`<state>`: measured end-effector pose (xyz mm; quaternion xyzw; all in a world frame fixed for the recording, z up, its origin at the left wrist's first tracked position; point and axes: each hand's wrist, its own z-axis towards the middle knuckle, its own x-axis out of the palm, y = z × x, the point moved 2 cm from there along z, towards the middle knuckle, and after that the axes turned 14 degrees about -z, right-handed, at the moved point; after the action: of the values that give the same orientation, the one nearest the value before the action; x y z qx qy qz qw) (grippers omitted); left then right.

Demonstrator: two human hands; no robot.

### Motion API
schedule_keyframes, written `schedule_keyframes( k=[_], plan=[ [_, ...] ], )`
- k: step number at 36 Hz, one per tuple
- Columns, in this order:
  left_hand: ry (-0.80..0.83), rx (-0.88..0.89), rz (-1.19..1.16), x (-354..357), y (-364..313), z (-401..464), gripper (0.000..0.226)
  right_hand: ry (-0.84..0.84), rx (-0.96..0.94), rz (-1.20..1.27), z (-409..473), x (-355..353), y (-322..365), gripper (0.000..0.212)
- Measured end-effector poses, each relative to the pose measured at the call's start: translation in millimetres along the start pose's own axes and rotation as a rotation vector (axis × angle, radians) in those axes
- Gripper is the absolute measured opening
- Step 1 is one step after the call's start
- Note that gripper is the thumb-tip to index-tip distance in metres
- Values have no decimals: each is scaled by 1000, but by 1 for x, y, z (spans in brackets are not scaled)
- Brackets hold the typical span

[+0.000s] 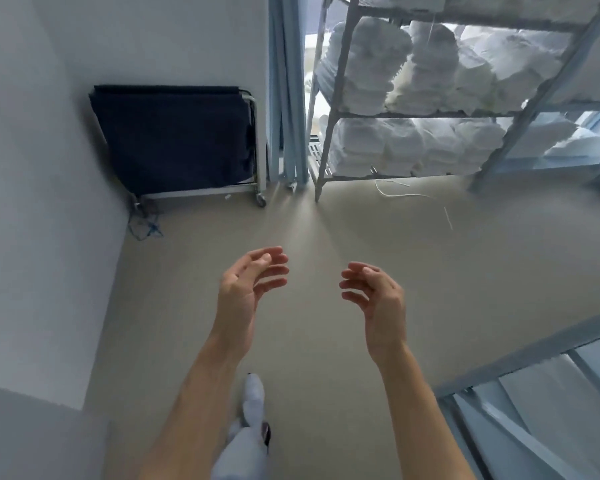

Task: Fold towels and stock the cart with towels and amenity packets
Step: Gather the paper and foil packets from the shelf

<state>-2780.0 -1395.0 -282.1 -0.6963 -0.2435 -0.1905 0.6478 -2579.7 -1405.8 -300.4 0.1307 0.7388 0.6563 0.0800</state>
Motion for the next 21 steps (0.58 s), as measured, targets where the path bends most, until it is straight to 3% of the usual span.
schedule_keyframes(
  k=[9,21],
  plan=[
    [133,-138,-16,72,48,216,25,-190,13,-14,200,-32,24,29],
    [448,-342,-74,282,102,409,26,-507,-83,93,367,-119,101,26]
  ],
)
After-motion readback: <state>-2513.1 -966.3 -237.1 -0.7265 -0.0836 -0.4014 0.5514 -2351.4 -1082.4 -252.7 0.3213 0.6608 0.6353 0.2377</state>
